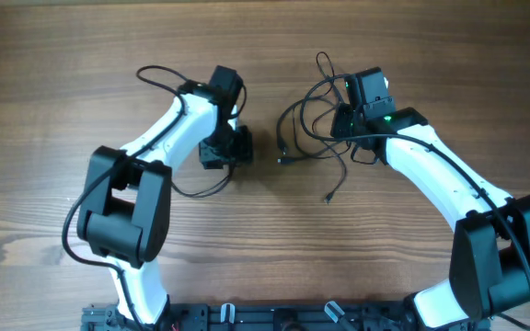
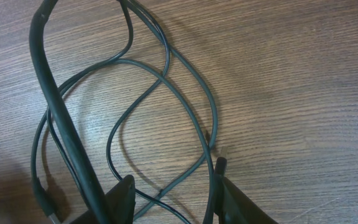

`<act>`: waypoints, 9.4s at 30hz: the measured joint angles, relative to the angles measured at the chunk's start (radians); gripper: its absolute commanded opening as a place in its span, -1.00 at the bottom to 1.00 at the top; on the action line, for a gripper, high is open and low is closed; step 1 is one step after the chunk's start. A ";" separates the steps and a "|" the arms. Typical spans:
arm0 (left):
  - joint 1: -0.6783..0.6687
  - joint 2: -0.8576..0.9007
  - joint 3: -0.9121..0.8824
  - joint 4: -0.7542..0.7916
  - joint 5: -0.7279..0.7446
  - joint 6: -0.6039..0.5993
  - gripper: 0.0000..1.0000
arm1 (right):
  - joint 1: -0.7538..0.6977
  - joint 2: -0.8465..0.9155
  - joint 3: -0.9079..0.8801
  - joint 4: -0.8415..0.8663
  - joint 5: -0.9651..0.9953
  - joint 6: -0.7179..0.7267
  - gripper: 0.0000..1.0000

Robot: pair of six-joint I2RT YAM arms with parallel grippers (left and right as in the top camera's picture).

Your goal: Untangle cables

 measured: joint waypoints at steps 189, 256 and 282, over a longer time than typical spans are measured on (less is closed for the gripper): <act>0.016 -0.693 0.325 0.237 -0.046 -0.030 -0.92 | -0.128 0.058 -0.013 0.499 -1.236 -0.293 -0.91; 0.385 -0.454 -0.432 0.225 -0.142 -0.974 1.00 | 0.125 -0.138 -0.009 -0.071 0.002 0.113 0.99; 0.681 -0.458 -0.288 0.323 -0.207 -0.656 -0.92 | 0.125 -0.138 -0.009 -0.101 -0.023 0.114 0.99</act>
